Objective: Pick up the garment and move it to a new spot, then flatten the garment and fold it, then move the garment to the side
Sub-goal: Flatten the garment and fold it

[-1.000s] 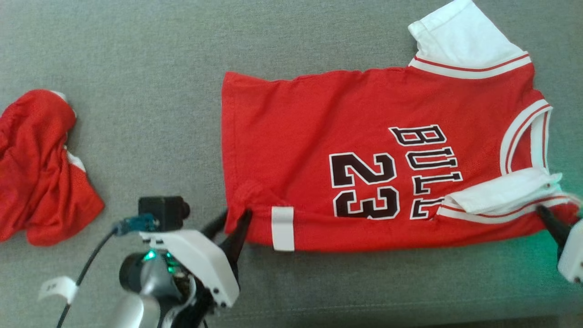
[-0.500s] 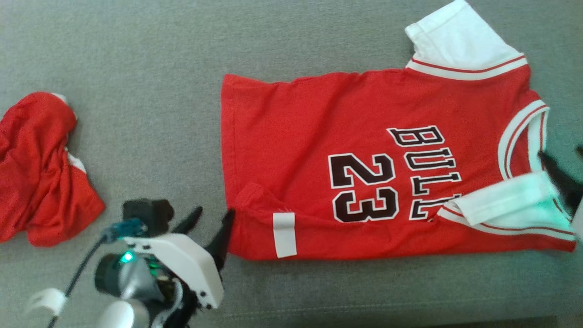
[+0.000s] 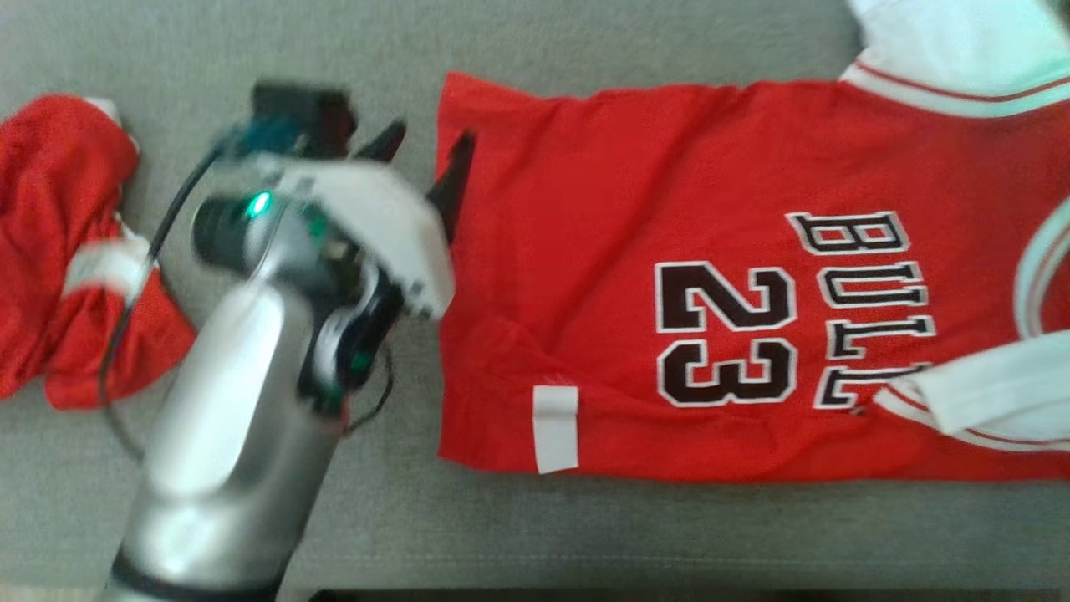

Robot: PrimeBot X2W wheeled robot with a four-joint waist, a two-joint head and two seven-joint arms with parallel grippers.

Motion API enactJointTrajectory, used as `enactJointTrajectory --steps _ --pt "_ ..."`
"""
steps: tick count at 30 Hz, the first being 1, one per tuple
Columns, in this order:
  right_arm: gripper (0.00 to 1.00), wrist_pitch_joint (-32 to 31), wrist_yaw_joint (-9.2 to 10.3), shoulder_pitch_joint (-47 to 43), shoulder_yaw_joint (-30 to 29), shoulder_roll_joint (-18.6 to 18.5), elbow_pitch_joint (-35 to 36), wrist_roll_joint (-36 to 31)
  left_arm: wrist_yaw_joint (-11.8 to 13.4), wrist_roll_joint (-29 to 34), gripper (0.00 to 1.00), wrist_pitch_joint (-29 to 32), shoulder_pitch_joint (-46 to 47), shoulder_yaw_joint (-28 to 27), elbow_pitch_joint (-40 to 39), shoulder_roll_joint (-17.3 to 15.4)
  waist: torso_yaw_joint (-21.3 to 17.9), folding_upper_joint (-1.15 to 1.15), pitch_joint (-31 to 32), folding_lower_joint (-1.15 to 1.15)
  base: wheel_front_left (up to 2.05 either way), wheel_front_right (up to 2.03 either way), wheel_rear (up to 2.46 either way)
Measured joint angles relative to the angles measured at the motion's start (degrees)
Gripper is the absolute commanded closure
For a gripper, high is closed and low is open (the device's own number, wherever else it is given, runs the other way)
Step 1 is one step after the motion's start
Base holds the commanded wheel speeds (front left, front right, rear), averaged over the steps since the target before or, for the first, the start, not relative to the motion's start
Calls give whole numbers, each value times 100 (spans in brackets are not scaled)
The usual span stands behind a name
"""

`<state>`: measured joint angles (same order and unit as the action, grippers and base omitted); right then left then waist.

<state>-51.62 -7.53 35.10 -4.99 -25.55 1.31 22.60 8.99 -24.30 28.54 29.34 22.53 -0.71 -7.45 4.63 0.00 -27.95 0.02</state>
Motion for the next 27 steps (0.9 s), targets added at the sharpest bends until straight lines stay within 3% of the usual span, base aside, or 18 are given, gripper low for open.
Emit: enactJointTrajectory --steps 6,14,27 --pt "0 189 0 1048 68 18 -1267 -571 -237 60 0 -38 1019 307 1352 309 303 0 -428 0 0 0 0" --pt "0 530 0 1694 83 170 -2510 -917 -424 41 0 -211 1751 653 2116 524 601 0 -649 -2 0 0 0" --pt "0 331 0 2065 497 13 -2982 -797 -633 -310 0 22 1989 711 2353 524 545 0 -615 -2 0 0 0"
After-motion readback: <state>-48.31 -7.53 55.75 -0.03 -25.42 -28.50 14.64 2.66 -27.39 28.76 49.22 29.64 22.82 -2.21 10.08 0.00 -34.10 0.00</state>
